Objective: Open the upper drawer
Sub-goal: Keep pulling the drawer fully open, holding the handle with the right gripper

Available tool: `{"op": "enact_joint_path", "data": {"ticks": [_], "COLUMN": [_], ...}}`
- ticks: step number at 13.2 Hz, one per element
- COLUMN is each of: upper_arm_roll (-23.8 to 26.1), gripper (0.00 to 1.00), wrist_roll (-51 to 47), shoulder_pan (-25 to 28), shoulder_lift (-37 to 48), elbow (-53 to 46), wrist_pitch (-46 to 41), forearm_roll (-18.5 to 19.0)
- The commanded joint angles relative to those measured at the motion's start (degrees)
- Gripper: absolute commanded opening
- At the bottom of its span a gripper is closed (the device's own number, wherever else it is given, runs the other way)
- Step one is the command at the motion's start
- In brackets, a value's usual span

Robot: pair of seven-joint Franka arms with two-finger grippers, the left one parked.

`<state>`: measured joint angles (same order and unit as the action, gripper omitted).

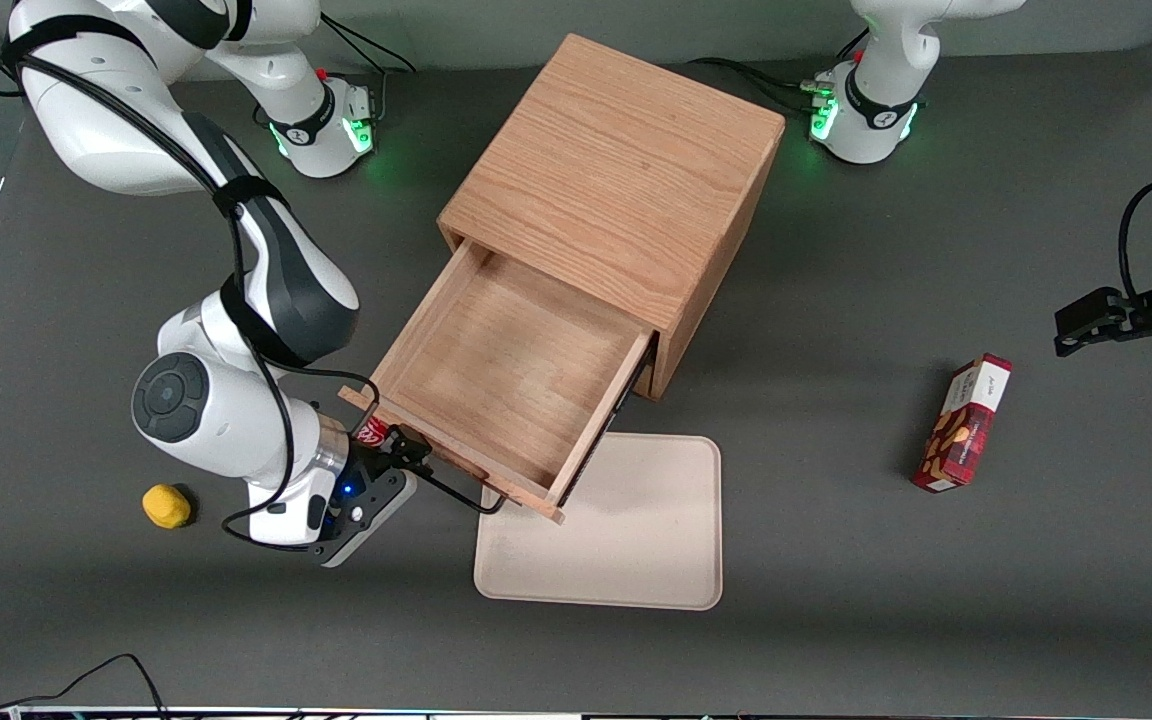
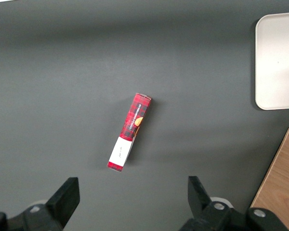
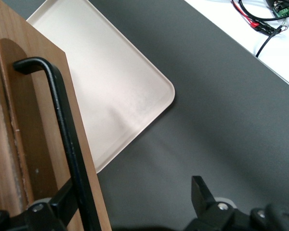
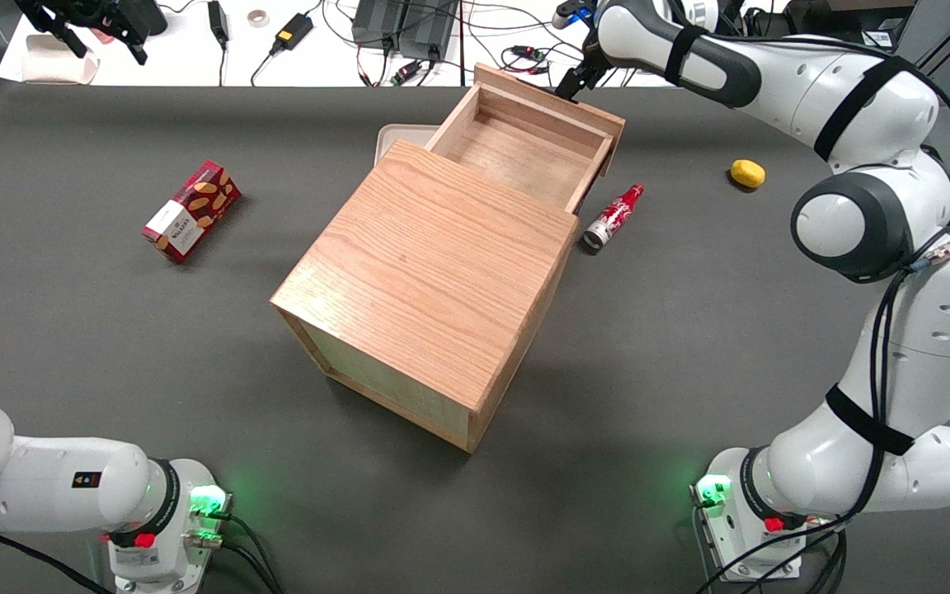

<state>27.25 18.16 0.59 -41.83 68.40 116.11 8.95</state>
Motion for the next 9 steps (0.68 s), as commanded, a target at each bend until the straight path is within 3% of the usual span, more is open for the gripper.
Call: {"op": "enact_joint_path", "data": {"ticks": [1, 5, 9], "upper_arm_roll": [-1.0, -0.4, -4.5], "gripper": [1.00, 1.00, 1.00], "wrist_roll": [1.3, 1.4, 0.9], "shoulder_pan": [0.5, -0.1, -3.6], "shoulder_lift": [-0.7, 0.3, 13.0], "elbow": [-4.0, -5.1, 0.4], "wrist_pitch": [-0.2, -3.7, -6.1], "forearm_roll": [-2.6, -5.0, -5.9]}}
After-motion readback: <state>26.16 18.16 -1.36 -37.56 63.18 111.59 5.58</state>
